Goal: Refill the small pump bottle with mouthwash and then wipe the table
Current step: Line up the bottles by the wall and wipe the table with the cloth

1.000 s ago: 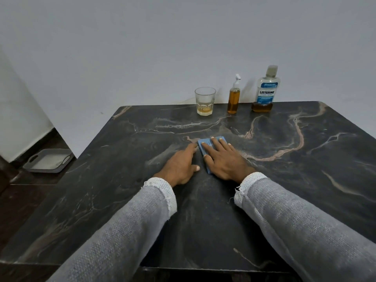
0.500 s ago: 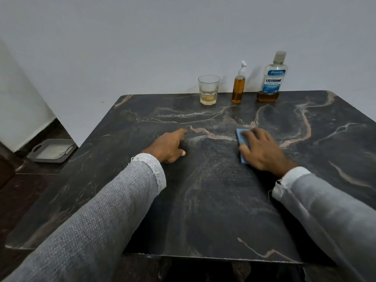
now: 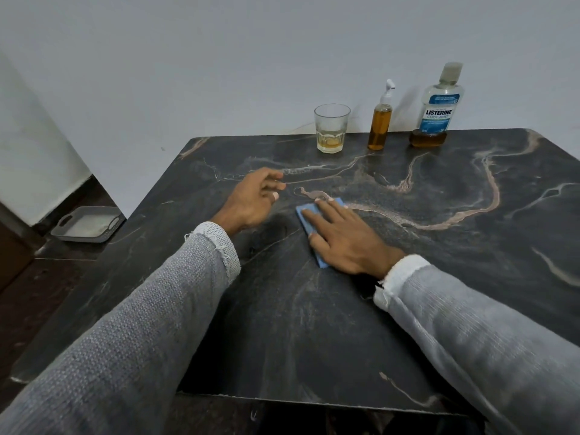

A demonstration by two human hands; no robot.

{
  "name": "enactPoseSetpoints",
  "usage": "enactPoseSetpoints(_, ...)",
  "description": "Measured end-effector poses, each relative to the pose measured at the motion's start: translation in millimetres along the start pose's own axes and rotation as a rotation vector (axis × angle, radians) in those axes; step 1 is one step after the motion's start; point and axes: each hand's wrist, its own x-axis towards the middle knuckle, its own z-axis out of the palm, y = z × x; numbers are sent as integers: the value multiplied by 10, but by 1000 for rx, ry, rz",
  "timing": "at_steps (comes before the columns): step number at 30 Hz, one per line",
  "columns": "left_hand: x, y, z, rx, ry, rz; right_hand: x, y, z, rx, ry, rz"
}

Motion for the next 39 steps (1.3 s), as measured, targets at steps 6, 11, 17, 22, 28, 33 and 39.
enactPoseSetpoints(6,-7,8,-29,1,38,19,-427,-256,15,-4,-40,-243)
enactPoseSetpoints(11,54,33,-43,2,80,34,-85,-501,39,-27,-79,-347)
enactPoseSetpoints(17,46,-25,-10,110,120,42,563,-471,52,-52,-36,-264)
enactPoseSetpoints(22,-21,-61,10,219,105,50,646,-120,13,4,-46,-45)
enactPoseSetpoints(28,-43,5,113,294,-2,34,-131,43,-7,-15,27,-67)
enactPoseSetpoints(33,5,23,217,329,-71,20,-634,532,-68,-6,35,42)
enactPoseSetpoints(39,67,33,292,369,-174,-8,-78,1101,-157,-9,34,317)
